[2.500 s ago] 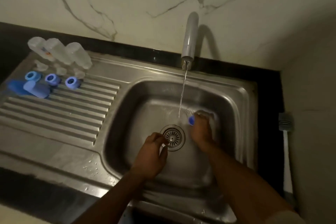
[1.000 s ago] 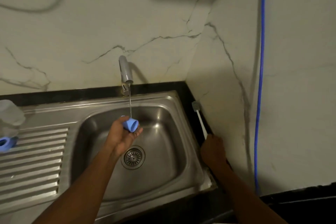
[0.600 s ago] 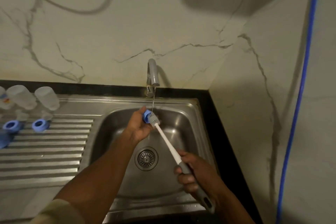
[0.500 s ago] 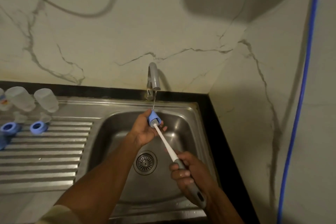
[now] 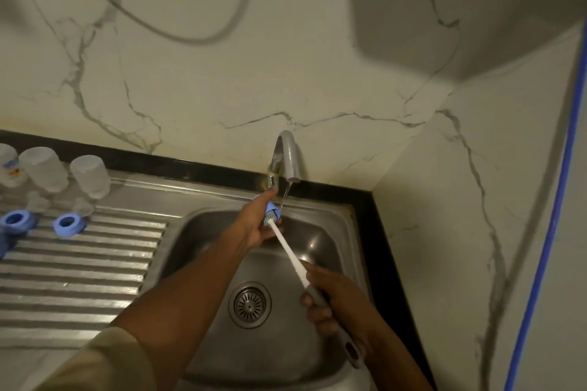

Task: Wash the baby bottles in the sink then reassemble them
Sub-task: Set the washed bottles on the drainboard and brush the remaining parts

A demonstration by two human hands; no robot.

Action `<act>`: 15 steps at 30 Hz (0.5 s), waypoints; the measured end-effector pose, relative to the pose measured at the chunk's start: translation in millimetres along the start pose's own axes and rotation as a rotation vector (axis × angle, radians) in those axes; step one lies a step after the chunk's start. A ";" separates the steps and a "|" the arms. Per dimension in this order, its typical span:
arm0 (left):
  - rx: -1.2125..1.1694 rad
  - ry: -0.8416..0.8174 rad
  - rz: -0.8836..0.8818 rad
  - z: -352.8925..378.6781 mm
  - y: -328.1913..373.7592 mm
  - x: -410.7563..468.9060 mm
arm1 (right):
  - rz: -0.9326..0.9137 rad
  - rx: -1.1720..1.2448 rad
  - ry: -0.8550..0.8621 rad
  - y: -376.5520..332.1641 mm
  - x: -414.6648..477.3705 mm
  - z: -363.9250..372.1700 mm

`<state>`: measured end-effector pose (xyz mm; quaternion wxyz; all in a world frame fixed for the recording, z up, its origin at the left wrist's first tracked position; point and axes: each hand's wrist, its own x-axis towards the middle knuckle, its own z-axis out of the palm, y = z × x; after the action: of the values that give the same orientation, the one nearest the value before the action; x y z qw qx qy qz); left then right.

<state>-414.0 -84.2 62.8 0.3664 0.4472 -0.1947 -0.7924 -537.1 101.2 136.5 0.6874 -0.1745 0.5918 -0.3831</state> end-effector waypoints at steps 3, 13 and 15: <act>-0.257 -0.073 -0.040 13.9 5.9 7.5 | 0.033 0.159 0.017 -2.0 4.7 10.8; -0.389 -0.099 0.000 9.2 -4.7 15.5 | -0.328 -0.617 0.253 -10.5 9.2 7.5; -0.477 -0.135 0.011 6.2 0.1 12.0 | -0.110 -0.068 0.052 -19.0 3.6 11.6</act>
<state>-423.2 -93.4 59.3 0.4519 0.2928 -0.0284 -0.8421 -532.3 83.8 150.0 0.6432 -0.2200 0.6118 -0.4045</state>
